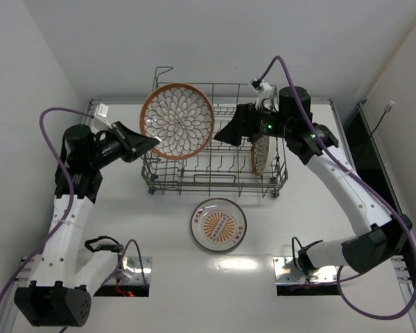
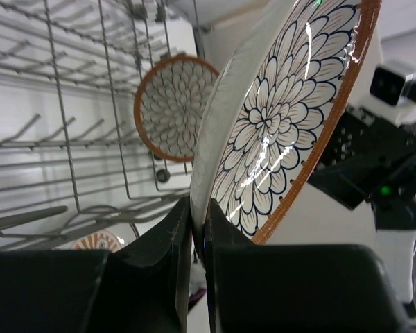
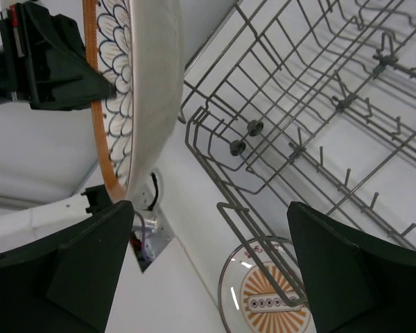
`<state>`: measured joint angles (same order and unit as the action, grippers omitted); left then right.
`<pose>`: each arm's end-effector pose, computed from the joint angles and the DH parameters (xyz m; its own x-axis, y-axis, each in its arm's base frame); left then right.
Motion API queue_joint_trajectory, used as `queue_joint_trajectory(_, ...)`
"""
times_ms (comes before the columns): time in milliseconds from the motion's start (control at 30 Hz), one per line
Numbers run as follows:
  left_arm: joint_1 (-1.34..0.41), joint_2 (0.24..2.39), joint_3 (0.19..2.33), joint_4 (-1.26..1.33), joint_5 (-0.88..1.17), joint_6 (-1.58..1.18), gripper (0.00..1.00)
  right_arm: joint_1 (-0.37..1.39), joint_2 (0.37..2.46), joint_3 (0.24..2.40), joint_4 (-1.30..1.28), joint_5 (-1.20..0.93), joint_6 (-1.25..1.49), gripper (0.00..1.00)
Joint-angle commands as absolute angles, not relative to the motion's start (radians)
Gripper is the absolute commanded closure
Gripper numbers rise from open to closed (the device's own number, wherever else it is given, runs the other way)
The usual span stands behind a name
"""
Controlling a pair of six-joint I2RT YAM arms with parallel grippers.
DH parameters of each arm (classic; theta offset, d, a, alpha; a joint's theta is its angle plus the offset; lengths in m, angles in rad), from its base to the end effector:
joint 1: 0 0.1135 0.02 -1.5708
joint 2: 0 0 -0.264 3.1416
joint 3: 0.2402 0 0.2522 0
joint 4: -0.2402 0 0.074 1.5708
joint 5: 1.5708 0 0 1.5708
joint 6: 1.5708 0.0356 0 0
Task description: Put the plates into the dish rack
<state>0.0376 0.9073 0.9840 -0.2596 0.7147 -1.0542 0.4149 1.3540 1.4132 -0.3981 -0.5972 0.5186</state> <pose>0.1970 -0.0159 0.3817 -0.6251 -0.6807 -0.3820 0.1460 0.3788 -0.9139 0.2681 0.1400 0.4113 -0.6700 0.1528 -0.7264 -0.5602 0.5380 0.6298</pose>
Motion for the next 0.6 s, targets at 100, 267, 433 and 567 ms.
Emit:
queue_joint_trajectory(100, -0.136, 0.943, 1.011, -0.153, 0.71, -1.028, 1.0, 0.385, 1.355, 1.385, -0.218, -0.727, 0.583, 0.07)
queue_joint_trajectory(267, -0.248, 0.989, 1.022, -0.133, 0.649, -1.019, 1.0, 0.365, 1.355, 1.364, -0.186, -0.753, 0.617, 0.05)
queue_joint_trajectory(433, -0.322, 1.011, 1.051, -0.133, 0.612, -1.009, 1.0, 0.354, 1.364, 1.364, -0.212, -0.772, 0.617, 0.28)
queue_joint_trajectory(567, -0.344, 1.02, 1.104, -0.211, 0.554, -0.956, 1.0, 0.345, 1.373, 1.345, -0.247, -0.772, 0.606, 0.52)
